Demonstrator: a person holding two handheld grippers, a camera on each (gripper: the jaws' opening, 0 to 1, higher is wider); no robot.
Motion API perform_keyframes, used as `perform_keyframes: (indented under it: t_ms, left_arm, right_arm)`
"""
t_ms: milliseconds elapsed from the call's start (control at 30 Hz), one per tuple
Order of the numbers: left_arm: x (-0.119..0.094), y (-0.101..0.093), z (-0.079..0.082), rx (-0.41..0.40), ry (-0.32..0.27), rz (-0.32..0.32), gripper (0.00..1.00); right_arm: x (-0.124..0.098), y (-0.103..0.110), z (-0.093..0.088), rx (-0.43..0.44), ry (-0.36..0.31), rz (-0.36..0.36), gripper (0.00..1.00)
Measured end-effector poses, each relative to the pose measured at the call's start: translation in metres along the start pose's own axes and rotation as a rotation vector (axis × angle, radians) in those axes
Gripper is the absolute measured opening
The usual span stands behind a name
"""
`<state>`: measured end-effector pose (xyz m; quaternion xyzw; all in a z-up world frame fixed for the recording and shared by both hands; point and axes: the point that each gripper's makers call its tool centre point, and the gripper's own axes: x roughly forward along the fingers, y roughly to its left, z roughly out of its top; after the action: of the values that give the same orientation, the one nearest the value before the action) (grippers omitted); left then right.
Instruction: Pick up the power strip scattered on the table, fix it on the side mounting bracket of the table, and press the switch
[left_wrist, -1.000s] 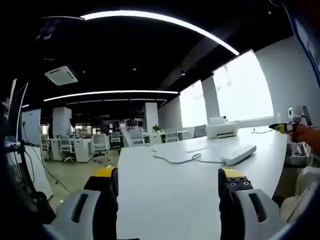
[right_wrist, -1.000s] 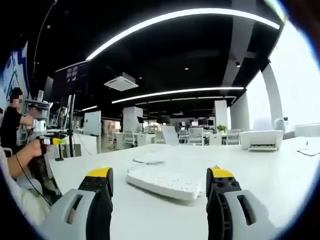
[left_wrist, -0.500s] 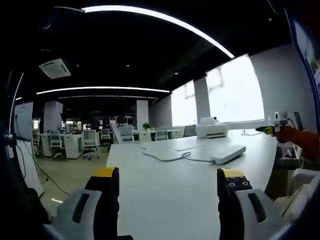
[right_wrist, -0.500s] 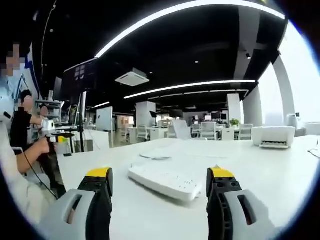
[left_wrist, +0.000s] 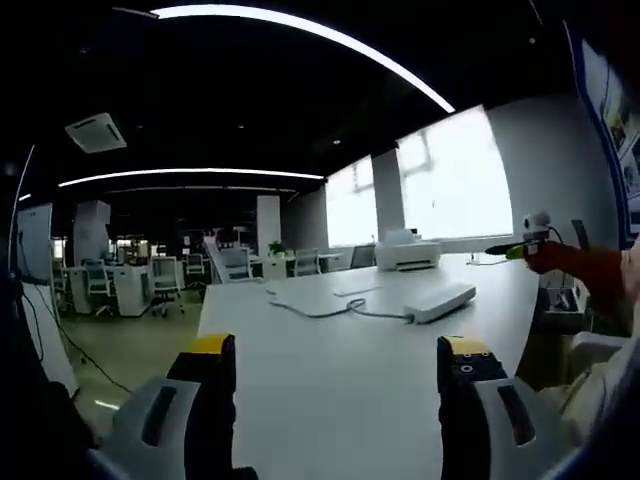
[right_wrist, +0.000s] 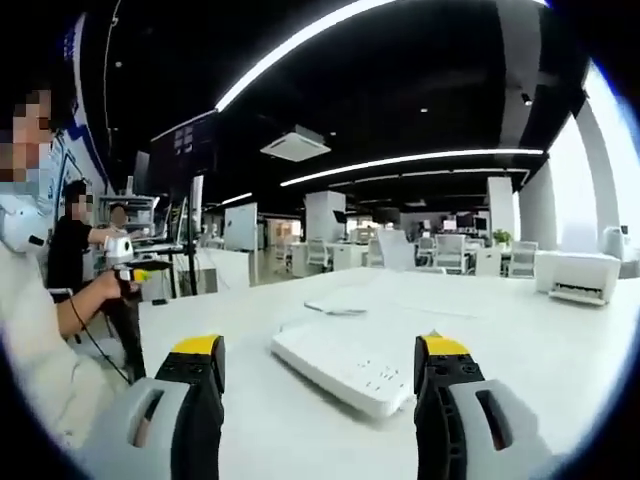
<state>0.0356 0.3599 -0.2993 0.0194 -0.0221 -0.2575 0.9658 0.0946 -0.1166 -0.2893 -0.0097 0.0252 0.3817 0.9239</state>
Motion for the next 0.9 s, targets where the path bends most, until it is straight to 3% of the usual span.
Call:
perform_keyframes:
  t_ms: [567,900]
  left_arm:
    - [0.008,-0.009,-0.009,0.040,0.048,-0.042,0.86]
    - [0.011,-0.015,-0.008,0.022,0.052,-0.066,0.86]
  right_arm:
    - [0.016,-0.012,-0.013,-0.003,0.067,0.037,0.73]
    - [0.025,-0.029,-0.032,-0.023,0.153,0.062,0.75]
